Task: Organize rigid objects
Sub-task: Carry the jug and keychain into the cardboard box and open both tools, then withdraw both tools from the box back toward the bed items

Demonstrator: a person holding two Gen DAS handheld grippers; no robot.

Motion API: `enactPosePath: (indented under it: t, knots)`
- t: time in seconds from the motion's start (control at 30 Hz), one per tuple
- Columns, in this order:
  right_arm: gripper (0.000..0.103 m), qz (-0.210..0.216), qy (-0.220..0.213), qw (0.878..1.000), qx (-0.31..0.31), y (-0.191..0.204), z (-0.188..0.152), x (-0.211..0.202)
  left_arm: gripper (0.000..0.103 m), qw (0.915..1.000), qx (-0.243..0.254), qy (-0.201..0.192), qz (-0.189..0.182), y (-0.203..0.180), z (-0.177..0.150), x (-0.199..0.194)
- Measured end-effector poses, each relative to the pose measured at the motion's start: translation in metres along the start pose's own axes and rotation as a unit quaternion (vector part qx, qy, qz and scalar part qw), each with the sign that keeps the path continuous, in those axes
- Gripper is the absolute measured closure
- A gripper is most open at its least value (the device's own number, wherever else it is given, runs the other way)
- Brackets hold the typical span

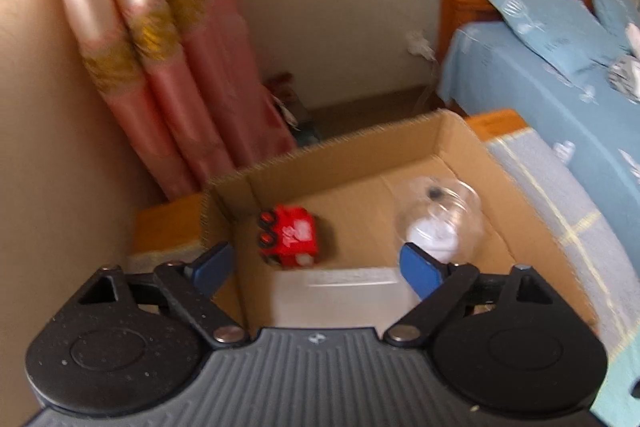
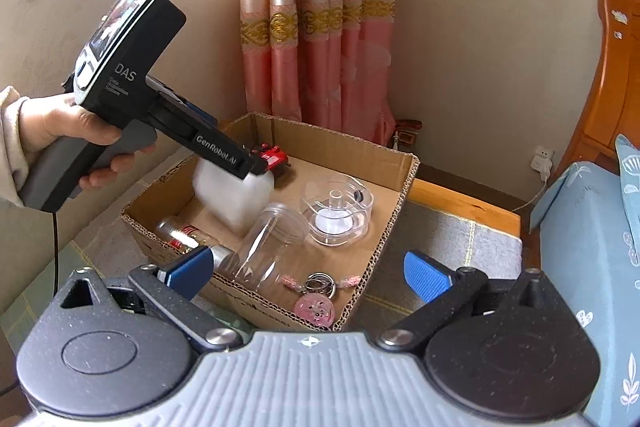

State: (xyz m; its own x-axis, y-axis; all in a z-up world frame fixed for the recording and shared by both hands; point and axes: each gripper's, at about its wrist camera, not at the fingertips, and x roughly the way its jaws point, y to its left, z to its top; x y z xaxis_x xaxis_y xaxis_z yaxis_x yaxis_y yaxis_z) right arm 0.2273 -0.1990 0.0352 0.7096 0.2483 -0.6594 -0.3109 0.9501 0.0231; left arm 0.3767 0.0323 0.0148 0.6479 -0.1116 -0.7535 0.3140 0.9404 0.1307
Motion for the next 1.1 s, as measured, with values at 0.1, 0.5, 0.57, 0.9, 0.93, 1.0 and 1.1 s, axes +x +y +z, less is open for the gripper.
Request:
enactPosePath:
  t: [0.1,0.5,0.57,0.9,0.93,1.0,1.1]
  knots:
    - [0.000,0.003,0.002,1.000,0.007,-0.002,-0.004,0.000,0.011,0.9998,-0.018,-0.006,-0.002,0.003,0.000,-0.004]
    - [0.000,-0.016,0.015,1.000,0.017,-0.001,-0.025,-0.003,0.008,0.9991,-0.024,-0.035,-0.001,0.000,-0.016,-0.046]
    - [0.000,-0.022,0.017,0.999,0.019,0.001,-0.029,-0.005,0.007,0.9988,-0.027,-0.041,-0.004,-0.003,-0.019,-0.054]
    - [0.000,-0.072,0.043,0.995,0.053,0.018,-0.085,-0.003,0.002,0.9967,-0.050,-0.060,-0.021,-0.024,-0.074,-0.102]
    - [0.000,-0.076,0.044,0.994,0.061,0.020,-0.093,-0.004,0.002,0.9967,-0.051,-0.059,-0.020,-0.028,-0.083,-0.104]
    - [0.000,-0.089,0.047,0.992,0.071,0.025,-0.108,-0.004,0.002,0.9963,-0.057,-0.059,-0.024,-0.032,-0.097,-0.106]
    - [0.000,-0.133,0.052,0.988,0.063,0.036,-0.132,-0.002,0.002,0.9944,-0.080,-0.055,-0.040,-0.040,-0.123,-0.105]
